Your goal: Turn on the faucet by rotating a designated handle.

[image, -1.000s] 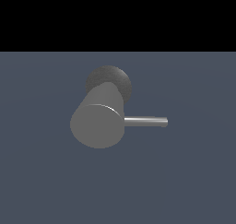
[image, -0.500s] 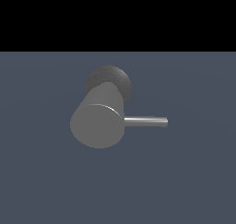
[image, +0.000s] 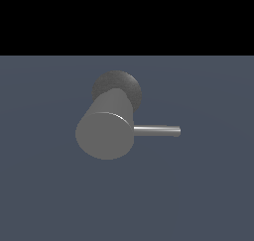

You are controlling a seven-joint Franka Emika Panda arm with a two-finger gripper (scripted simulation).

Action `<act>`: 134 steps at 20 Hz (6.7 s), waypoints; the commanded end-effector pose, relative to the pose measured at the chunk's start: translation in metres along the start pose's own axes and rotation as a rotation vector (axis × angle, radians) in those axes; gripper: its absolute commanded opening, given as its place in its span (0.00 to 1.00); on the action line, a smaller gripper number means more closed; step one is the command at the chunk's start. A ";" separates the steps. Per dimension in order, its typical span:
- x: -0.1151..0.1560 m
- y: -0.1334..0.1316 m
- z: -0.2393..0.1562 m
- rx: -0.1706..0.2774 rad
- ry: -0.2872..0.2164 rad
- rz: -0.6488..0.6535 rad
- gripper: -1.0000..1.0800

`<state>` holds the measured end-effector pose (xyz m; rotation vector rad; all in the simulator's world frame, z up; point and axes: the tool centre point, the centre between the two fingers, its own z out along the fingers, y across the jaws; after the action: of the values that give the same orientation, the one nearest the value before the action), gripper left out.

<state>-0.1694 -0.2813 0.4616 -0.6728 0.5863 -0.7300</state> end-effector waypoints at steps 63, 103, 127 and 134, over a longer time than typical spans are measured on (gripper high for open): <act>-0.005 0.375 -0.155 0.004 0.826 0.944 0.00; -0.022 0.339 -0.129 -0.032 0.900 0.983 0.00; -0.048 0.312 -0.091 -0.030 0.915 0.984 0.00; -0.065 0.306 -0.070 -0.029 0.898 0.986 0.00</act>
<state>-0.1390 -0.1067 0.1856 0.0512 1.6501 -0.0649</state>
